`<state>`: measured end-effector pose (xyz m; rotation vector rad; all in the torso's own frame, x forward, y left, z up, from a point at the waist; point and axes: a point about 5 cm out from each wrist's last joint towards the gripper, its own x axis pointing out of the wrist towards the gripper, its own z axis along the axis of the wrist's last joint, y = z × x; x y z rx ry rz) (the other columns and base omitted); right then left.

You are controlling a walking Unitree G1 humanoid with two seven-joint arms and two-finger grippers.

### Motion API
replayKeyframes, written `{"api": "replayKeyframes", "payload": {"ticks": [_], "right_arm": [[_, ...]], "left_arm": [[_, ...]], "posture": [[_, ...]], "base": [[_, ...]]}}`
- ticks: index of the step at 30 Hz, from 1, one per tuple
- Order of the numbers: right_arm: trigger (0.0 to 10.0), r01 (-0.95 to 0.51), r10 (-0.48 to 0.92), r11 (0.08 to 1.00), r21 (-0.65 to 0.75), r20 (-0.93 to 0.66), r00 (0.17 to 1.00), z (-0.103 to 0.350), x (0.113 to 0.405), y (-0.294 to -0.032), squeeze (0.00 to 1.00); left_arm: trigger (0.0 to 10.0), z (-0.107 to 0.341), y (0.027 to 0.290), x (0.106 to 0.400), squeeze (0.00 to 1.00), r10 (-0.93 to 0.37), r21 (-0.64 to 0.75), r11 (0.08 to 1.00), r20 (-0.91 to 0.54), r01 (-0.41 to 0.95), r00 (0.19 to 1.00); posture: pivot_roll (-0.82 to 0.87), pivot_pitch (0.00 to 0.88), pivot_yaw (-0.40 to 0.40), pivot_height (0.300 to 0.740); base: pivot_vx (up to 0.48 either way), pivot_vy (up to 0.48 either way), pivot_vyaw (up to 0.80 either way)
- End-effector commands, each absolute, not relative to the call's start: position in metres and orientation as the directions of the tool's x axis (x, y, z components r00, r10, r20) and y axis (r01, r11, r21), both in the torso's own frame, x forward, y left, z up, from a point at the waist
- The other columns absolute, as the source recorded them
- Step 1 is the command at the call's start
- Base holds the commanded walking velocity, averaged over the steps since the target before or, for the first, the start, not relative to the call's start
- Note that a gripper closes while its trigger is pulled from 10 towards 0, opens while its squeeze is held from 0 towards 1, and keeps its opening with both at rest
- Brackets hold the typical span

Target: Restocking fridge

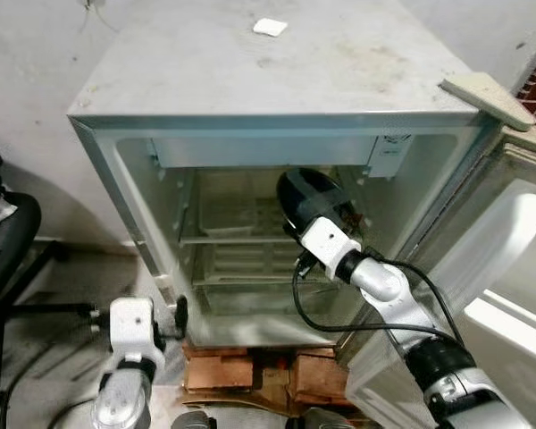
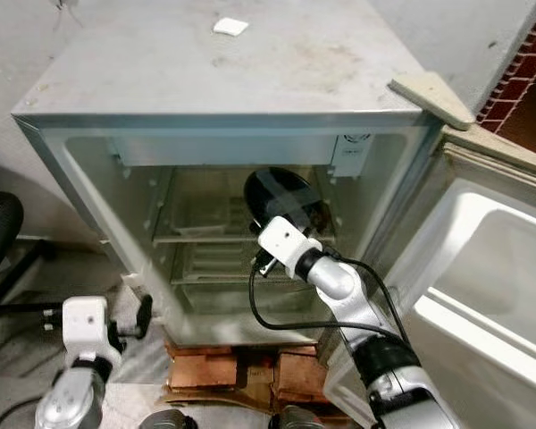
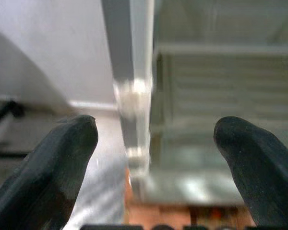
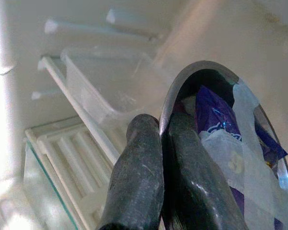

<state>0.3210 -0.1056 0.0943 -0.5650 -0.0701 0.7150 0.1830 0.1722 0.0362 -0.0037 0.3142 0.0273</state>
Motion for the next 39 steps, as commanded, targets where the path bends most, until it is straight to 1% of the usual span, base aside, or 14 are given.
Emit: {"api": "replayKeyframes", "payload": {"ticks": [1, 3, 8, 10, 13, 17, 18, 24, 27, 32, 33, 34, 38, 39], "right_arm": [[10.0, -0.600, 0.649, 0.592, -0.539, -0.123, 0.751, 0.097, 0.324, -0.101, 0.00], [10.0, -0.609, 0.652, 0.571, -0.551, -0.146, 0.744, 0.097, 0.329, -0.097, 0.00], [10.0, -0.633, 0.652, 0.539, -0.556, -0.200, 0.731, 0.095, 0.338, -0.088, 0.00], [10.0, -0.623, 0.631, 0.477, -0.619, -0.252, 0.733, 0.096, 0.346, -0.082, 0.00], [10.0, -0.604, 0.611, 0.443, -0.663, -0.270, 0.744, 0.101, 0.354, -0.078, 0.00], [10.0, -0.584, 0.581, 0.432, -0.687, -0.283, 0.763, 0.106, 0.361, -0.076, 0.00], [10.0, -0.578, 0.573, 0.430, -0.694, -0.285, 0.768, 0.108, 0.363, -0.076, 0.00], [10.0, -0.568, 0.526, 0.424, -0.705, -0.319, 0.789, 0.108, 0.368, -0.076, 0.00], [10.0, -0.593, 0.496, 0.422, -0.686, -0.373, 0.784, 0.101, 0.367, -0.078, 0.00], [10.0, -0.609, 0.497, 0.441, -0.660, -0.385, 0.777, 0.099, 0.367, -0.079, 0.00], [10.0, -0.606, 0.499, 0.450, -0.656, -0.377, 0.780, 0.100, 0.368, -0.079, 0.46], [10.0, -0.578, 0.484, 0.468, -0.668, -0.353, 0.800, 0.105, 0.370, -0.080, 1.00], [10.0, -0.543, 0.474, 0.478, -0.690, -0.318, 0.821, 0.110, 0.373, -0.080, 1.00], [10.0, -0.516, 0.478, 0.474, -0.713, -0.283, 0.831, 0.114, 0.375, -0.078, 1.00]], "left_arm": [[10.0, 0.040, 0.172, 0.182, 0.00, 0.021, 0.010, 1.000, -0.301, -0.018, 0.953], [10.0, 0.040, 0.172, 0.176, 0.00, 0.022, 0.007, 1.000, -0.314, -0.020, 0.949], [10.0, 0.045, 0.167, 0.169, 0.00, -0.003, -0.009, 1.000, -0.321, 0.000, 0.947], [10.0, 0.054, 0.165, 0.166, 0.00, 0.002, -0.022, 1.000, -0.313, -0.010, 0.950], [10.0, 0.058, 0.165, 0.162, 0.00, 0.019, -0.027, 0.999, -0.311, -0.029, 0.950], [10.0, 0.061, 0.162, 0.161, 0.00, 0.018, -0.029, 0.999, -0.310, -0.028, 0.951], [10.0, 0.062, 0.162, 0.161, 0.00, 0.018, -0.030, 0.999, -0.311, -0.029, 0.950], [10.0, 0.066, 0.164, 0.161, 0.00, 0.029, -0.030, 0.999, -0.317, -0.041, 0.948], [10.0, 0.067, 0.164, 0.162, 0.00, 0.037, -0.015, 0.999, -0.312, -0.044, 0.949], [10.0, 0.067, 0.166, 0.160, 0.00, 0.059, -0.011, 0.998, -0.313, -0.066, 0.948], [10.0, 0.067, 0.167, 0.160, 0.00, 0.066, -0.009, 0.997, -0.317, -0.072, 0.946], [10.0, 0.067, 0.167, 0.161, 0.00, 0.068, -0.008, 0.997, -0.317, -0.075, 0.946], [10.0, 0.066, 0.167, 0.162, 0.00, 0.071, -0.007, 0.997, -0.316, -0.077, 0.946], [10.0, 0.066, 0.166, 0.163, 0.00, 0.072, -0.006, 0.997, -0.316, -0.078, 0.946]], "posture": [[0.07, 0.155, -0.024, 0.740], [0.09, 0.180, -0.033, 0.740], [0.12, 0.200, -0.059, 0.740], [0.13, 0.217, -0.075, 0.740], [0.14, 0.231, -0.080, 0.740], [0.15, 0.241, -0.081, 0.740], [0.14, 0.258, -0.082, 0.740], [0.15, 0.253, -0.082, 0.740], [0.16, 0.254, -0.081, 0.740], [0.17, 0.247, -0.081, 0.740], [0.17, 0.243, -0.083, 0.740], [0.17, 0.238, -0.085, 0.740], [0.18, 0.235, -0.087, 0.740], [0.17, 0.231, -0.090, 0.740]], "base": [[0.000, 0.000, 0.00], [0.000, 0.000, 0.00], [0.000, 0.000, 0.00], [0.000, 0.000, 0.00], [0.000, 0.000, 0.00], [0.000, 0.000, 0.00], [0.000, 0.000, 0.00], [0.000, 0.000, 0.00], [0.000, 0.000, 0.00], [0.000, 0.000, 0.00], [0.000, 0.000, 0.00], [0.000, 0.000, 0.00], [0.000, 0.000, 0.00], [0.000, 0.000, 0.00]]}}
